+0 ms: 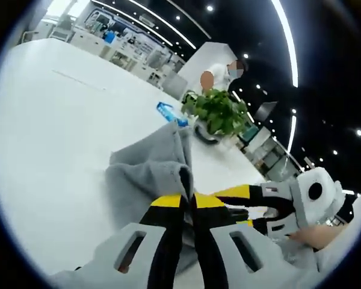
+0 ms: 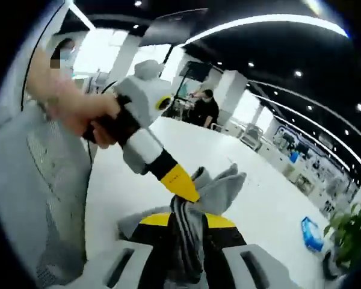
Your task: Open the folded towel by lifting each exposed corner and separating the folded layers until the towel lies flat within the target outline without major curled edges
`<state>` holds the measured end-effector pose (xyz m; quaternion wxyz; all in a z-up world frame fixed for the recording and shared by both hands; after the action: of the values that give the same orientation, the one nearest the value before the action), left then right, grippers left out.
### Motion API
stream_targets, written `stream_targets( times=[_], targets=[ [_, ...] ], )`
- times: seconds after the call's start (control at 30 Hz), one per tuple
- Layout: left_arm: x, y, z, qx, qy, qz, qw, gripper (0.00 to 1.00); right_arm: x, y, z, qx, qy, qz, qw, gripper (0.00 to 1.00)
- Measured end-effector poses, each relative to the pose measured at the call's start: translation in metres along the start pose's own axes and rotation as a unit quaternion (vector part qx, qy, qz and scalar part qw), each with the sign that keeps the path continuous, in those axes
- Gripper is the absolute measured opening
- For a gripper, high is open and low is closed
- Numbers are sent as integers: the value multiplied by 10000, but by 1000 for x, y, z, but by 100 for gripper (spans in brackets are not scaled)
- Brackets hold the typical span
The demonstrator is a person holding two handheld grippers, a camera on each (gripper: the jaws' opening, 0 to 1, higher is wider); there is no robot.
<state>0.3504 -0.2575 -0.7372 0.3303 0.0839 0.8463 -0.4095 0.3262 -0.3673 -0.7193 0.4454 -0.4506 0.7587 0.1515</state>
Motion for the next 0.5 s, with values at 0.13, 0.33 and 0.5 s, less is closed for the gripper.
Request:
stream_targets(
  times=[0.13, 0.33, 0.5],
  targets=[
    [0, 3, -2, -134, 30, 99, 9999, 4, 7, -39, -18, 537, -441, 1154, 9909, 21],
    [2, 7, -7, -312, 124, 244, 9991, 4, 65, -56, -10, 836, 877, 2009, 9721, 27],
    [0, 10, -10, -367, 103, 225, 9990, 4, 90, -34, 8, 450, 1816, 1624, 9688, 23]
  ],
)
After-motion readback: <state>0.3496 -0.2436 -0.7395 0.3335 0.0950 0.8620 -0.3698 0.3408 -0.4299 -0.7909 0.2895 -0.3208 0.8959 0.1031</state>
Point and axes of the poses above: the point that each gripper's makers call its tool centre point, and the gripper's own axes: z roughly forward along the fingers, y roughly to its left, x roughly out of its underside, the point moved 5 cm from there along -z, roughly backward along the fingers, and after that the axes turned 13 degrees about y, right-handed, at the moved point
